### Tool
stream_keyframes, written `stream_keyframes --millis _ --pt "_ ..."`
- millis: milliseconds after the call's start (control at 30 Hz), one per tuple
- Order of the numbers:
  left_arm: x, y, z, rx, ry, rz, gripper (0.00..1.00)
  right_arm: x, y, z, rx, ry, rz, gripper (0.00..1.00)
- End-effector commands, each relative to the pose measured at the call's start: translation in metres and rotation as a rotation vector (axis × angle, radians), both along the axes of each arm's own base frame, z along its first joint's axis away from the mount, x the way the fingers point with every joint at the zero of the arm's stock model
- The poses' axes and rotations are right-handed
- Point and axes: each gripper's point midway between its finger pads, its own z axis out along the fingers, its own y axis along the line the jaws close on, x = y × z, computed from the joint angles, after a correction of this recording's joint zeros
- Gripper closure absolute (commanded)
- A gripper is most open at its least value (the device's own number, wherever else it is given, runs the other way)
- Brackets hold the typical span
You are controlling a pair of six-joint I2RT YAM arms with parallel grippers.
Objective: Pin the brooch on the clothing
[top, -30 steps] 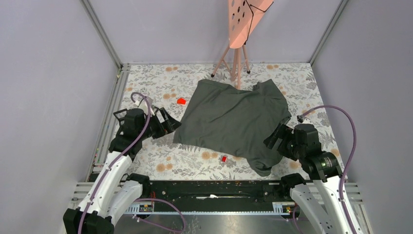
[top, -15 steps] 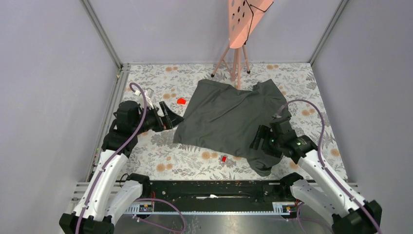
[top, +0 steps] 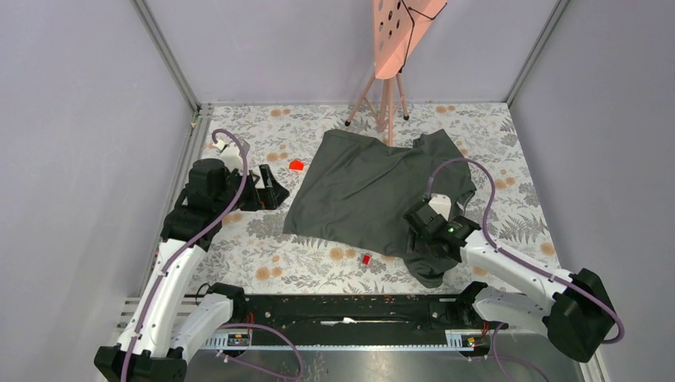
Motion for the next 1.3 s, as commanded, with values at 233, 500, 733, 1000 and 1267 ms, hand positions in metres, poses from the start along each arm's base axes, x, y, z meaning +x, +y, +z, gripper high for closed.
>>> stream_keyframes --millis 233,500,733,1000,1267 --pt "0.033 0.030 -0.009 0.154 -0.081 0.121 0.04 -0.037 -0.008 -0.031 -0.067 0.084 -0.027 0.45" --pt "0.032 0.033 -0.019 0.142 -0.064 0.141 0.03 -0.052 -0.004 -0.031 -0.104 0.135 0.013 0.60" --pt "0.032 0.035 -0.018 0.140 -0.072 0.152 0.03 -0.061 0.002 -0.033 -0.079 0.169 0.027 0.99" --pt "0.032 0.036 -0.019 0.138 -0.066 0.156 0.03 -0.081 0.017 -0.035 -0.030 0.213 0.049 1.00" --pt "0.033 0.038 -0.021 0.141 -0.061 0.169 0.03 -0.067 0.023 -0.018 -0.033 0.142 0.077 0.67"
